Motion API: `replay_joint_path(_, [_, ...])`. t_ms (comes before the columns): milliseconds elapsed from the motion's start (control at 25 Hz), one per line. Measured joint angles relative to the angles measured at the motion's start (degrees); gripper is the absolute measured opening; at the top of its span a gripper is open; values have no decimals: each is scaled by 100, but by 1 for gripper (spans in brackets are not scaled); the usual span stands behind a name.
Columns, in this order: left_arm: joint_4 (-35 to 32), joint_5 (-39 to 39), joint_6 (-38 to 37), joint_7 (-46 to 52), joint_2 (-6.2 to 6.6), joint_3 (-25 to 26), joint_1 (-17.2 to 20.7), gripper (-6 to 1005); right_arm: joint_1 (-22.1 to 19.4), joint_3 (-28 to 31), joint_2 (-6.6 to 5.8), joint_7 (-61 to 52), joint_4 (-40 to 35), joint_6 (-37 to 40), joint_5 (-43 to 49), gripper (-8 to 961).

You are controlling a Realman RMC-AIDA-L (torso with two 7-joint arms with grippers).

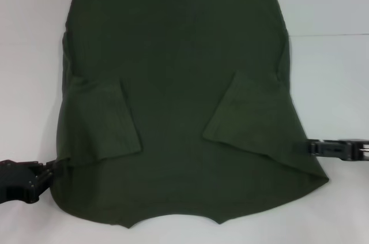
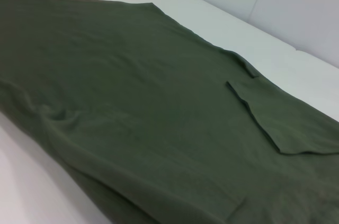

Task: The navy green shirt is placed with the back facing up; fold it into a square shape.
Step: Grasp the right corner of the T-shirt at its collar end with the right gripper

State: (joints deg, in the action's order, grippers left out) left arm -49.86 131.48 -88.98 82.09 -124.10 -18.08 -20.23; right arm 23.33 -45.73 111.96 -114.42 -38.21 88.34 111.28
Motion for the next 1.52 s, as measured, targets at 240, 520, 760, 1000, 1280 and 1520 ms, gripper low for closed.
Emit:
replay_joint_path(240, [16, -1, -7, 0, 0, 3, -7, 70, -313, 409, -166, -218, -34, 82, 298, 880])
replay_joint_path(520, [27, 0, -11, 0, 0, -3, -22, 70, -358, 967, -159, -277, 25, 57, 1015, 880])
replay_joint_path(760, [43, 0, 17, -17, 0, -3, -50, 69, -304, 1003, -75, -260, 142, -105, 1240, 879])
replay_joint_path(1000, [63, 0, 30, -30, 0, -3, -60, 69, -230, 952, -28, -229, 259, -238, 1274, 879])
replay_joint_path(1280, [64, 0, 39, -33, 0, 7, -59, 69, -147, 939, 52, -226, 283, -336, 1318, 879])
replay_joint_path(1520, [64, 0, 40, -40, 2, 31, -59, 69, 43, 944, 65, -223, 472, -485, 1558, 879])
